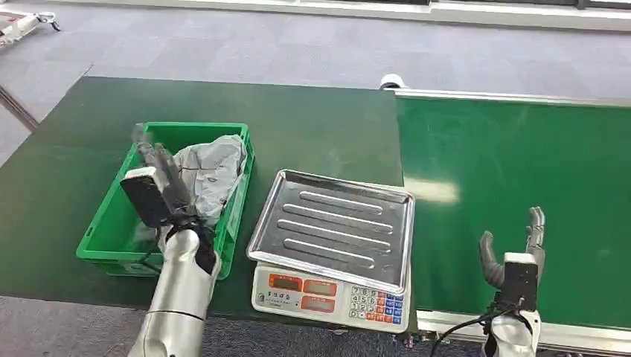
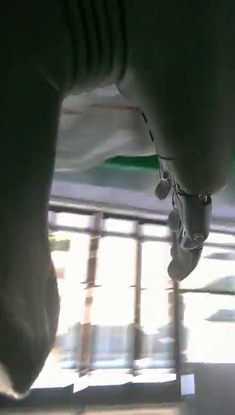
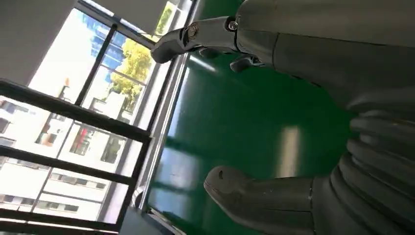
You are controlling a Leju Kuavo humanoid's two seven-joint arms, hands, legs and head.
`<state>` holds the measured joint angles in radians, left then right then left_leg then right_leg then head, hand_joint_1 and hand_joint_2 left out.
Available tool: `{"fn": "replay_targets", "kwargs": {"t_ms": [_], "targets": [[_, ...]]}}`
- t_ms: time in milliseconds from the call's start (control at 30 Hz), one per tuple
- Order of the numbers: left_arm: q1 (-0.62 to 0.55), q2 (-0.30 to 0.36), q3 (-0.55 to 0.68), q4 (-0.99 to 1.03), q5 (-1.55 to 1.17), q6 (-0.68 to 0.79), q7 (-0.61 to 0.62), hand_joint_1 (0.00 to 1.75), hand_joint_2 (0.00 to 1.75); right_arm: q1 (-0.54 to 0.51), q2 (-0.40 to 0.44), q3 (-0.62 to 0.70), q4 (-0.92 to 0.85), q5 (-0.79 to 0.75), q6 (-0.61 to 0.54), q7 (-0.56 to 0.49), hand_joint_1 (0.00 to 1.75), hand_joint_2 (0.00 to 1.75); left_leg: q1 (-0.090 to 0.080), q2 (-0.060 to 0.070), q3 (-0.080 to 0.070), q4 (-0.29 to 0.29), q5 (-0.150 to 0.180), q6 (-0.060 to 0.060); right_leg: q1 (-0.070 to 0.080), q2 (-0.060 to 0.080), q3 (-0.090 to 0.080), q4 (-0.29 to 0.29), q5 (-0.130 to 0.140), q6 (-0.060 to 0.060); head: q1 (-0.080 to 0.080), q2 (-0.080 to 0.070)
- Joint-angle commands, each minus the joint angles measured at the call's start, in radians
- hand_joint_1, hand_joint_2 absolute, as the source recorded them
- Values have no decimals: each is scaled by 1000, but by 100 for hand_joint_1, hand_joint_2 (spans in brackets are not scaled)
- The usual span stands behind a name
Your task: Moved the parcel from conveyor to table for the left to box.
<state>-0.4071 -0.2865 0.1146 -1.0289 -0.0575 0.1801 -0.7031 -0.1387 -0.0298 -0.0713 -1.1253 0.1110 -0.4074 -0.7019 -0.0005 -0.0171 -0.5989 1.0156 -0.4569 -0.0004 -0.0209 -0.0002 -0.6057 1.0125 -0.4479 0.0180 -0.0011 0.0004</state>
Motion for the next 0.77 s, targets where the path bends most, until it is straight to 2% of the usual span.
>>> {"fn": "replay_targets", "kwargs": {"t_ms": [33,100,133,233,267,333,367,500,767], "targets": [[73,126,-399,1,17,-131,5,0,0,-88,-29,107,99,7,-17,4,0,175,1,8,5,-3,-2,0,1,6,4,-4,1,-1,0,0],[67,138,-423,21,12,-130,5,0,0,-109,-22,98,138,-1,-4,4,0,175,1,8,5,-3,-2,-1,1,7,3,-3,1,-2,0,0],[58,137,-413,56,46,-208,5,0,0,-128,-13,82,170,-12,-14,4,0,175,0,6,4,-2,-1,-1,0,5,2,-2,1,-2,0,0],[47,132,-394,88,42,-215,5,0,0,-132,-11,77,183,-21,7,4,0,175,1,6,5,-3,-1,-1,1,5,3,-3,1,-2,0,0],[39,130,-397,102,27,-219,5,0,175,-129,-9,69,179,-23,7,4,0,175,0,5,4,-1,-1,-1,0,4,1,-1,0,-1,0,0],[27,126,-402,132,7,-191,5,0,175,-126,-11,73,176,-13,9,4,0,175,0,5,3,-1,-1,-1,1,4,1,-2,0,-1,0,0],[10,118,-401,185,4,-181,5,0,0,-132,-16,76,203,-4,10,4,0,175,1,6,5,-3,-1,-1,1,5,2,-3,1,-2,0,0],[14,123,-422,175,-3,-149,5,0,0,-137,-12,65,205,-12,21,4,0,175,1,4,5,-2,0,-1,1,3,3,-3,1,-2,0,0],[31,131,-374,158,34,-189,5,0,0,-181,-12,73,270,-7,111,4,0,175,1,6,3,-1,-1,-1,1,5,0,-1,1,-1,0,0]]}}
